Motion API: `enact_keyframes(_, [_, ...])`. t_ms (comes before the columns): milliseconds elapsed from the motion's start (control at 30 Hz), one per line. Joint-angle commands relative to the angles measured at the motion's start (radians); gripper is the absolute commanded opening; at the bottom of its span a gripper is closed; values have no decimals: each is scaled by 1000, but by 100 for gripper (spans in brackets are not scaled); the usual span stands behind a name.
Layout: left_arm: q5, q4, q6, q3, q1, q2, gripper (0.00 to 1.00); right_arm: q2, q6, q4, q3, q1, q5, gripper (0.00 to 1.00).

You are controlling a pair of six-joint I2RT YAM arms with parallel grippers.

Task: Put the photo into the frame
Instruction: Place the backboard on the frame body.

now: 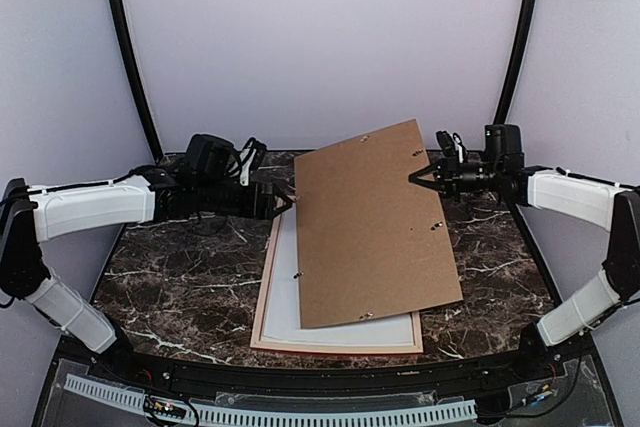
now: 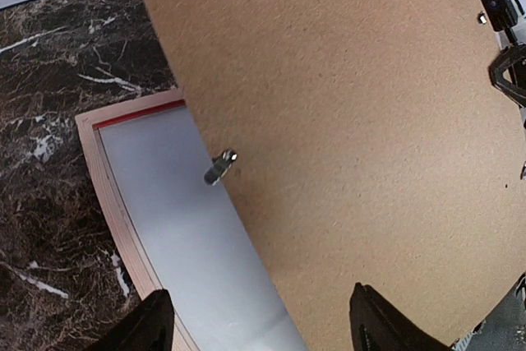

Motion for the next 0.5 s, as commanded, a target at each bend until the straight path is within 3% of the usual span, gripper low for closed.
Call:
enact_keyframes(0, [60, 8, 86, 76, 17, 39, 78, 10, 93, 187, -30, 29, -51, 0])
enact_keyframes(467, [67, 0, 149, 198, 23, 169, 80, 19, 111, 216, -34, 59, -55, 0])
